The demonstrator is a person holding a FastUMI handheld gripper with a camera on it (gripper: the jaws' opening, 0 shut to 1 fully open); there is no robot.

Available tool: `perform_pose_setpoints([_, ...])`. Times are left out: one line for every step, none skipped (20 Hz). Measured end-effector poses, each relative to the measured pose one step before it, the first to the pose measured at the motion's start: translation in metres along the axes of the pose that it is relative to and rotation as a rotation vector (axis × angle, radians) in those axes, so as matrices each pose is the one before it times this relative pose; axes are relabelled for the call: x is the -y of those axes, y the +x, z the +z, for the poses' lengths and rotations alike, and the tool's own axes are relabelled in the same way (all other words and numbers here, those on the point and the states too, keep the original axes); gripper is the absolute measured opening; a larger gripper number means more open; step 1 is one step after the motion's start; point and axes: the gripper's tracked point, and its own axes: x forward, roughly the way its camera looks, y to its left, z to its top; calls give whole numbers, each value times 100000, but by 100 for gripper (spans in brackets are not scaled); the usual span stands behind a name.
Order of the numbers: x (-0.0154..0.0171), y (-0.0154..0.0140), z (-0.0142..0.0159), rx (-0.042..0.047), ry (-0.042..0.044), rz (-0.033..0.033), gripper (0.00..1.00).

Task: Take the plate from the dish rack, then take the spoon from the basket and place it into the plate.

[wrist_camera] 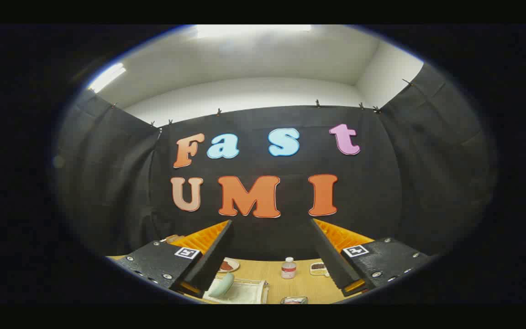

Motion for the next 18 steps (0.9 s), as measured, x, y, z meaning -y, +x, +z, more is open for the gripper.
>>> perform_pose_setpoints([-231,97,-160,-797,546,488,98])
perform_pose_setpoints([-213,13,-9,-227,640,297,98])
perform_pose_setpoints([-124,68,-37,-426,59,640,98])
perform_pose_setpoints([-176,38,-88,-213,-71,395,98])
perform_pose_setpoints([-77,109,-5,-513,-157,374,98])
perform_pose_setpoints([-230,138,-84,-405,-33,675,98])
perform_pose_setpoints([-188,105,0,-593,-382,807,98])
perform_pose_setpoints([-149,9,-150,-468,-316,472,98])
perform_pose_setpoints([-55,53,-1,-377,-442,346,98])
perform_pose_setpoints([-57,142,-62,-264,-140,225,98])
perform_pose_setpoints([-177,90,27,-343,234,341,98])
perform_pose_setpoints([-180,-5,-110,-273,154,700,98])
perform_pose_setpoints([-129,116,0,-429,218,519,98])
perform_pose_setpoints([-159,149,-196,-779,-1,642,98])
perform_pose_setpoints([-131,111,-141,-563,130,515,98])
perform_pose_setpoints([-20,114,-226,-1112,-35,338,98])
perform_pose_setpoints([-143,117,-365,-1541,142,657,98])
perform_pose_setpoints([-62,62,-423,-1751,389,443,98])
